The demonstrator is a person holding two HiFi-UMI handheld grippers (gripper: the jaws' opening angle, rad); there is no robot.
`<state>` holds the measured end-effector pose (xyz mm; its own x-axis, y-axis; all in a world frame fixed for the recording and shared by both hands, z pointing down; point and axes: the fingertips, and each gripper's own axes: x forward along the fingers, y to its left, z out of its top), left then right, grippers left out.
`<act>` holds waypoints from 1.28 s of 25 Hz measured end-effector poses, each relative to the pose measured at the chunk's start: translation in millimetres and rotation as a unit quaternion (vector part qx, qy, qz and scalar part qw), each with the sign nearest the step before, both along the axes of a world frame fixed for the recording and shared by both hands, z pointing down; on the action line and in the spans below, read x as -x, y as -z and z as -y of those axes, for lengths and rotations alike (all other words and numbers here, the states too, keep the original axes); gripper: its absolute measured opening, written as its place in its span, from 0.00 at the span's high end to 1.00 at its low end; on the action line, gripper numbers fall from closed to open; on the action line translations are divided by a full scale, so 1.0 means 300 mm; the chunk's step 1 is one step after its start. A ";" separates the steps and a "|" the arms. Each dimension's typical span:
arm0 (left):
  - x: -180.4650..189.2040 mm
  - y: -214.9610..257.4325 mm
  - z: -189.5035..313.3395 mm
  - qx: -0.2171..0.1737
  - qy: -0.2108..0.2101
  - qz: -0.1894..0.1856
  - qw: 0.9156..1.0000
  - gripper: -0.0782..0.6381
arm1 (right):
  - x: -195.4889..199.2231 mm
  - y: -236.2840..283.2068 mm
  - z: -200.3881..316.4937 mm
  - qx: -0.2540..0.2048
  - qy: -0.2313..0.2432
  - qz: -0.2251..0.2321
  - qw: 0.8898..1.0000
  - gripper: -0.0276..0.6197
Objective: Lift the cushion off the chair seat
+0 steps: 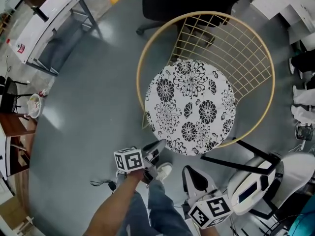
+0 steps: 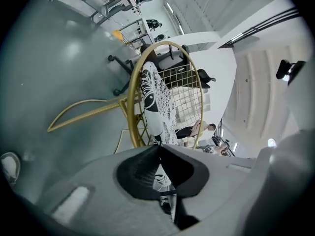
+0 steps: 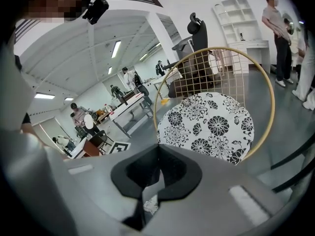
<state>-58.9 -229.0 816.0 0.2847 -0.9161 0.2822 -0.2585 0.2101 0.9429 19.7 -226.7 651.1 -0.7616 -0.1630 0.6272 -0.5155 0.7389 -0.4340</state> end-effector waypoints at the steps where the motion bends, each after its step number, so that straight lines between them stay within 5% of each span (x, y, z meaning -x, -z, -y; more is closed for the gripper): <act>1: -0.004 0.025 0.005 -0.006 0.001 -0.007 1.000 0.87 | -0.001 0.005 0.001 0.002 -0.004 0.002 1.000 0.96; 9: -0.043 0.329 0.071 -0.060 -0.009 -0.020 0.998 0.88 | -0.014 0.087 0.022 0.021 -0.040 0.034 0.998 0.96; 21: -0.064 0.762 0.227 -0.132 -0.018 0.026 0.991 0.88 | -0.119 0.329 0.136 0.000 -0.103 0.090 0.991 0.96; 32: -0.093 1.066 0.260 -0.136 -0.001 0.070 0.988 0.88 | -0.188 0.606 0.238 -0.028 -0.136 0.141 0.980 0.96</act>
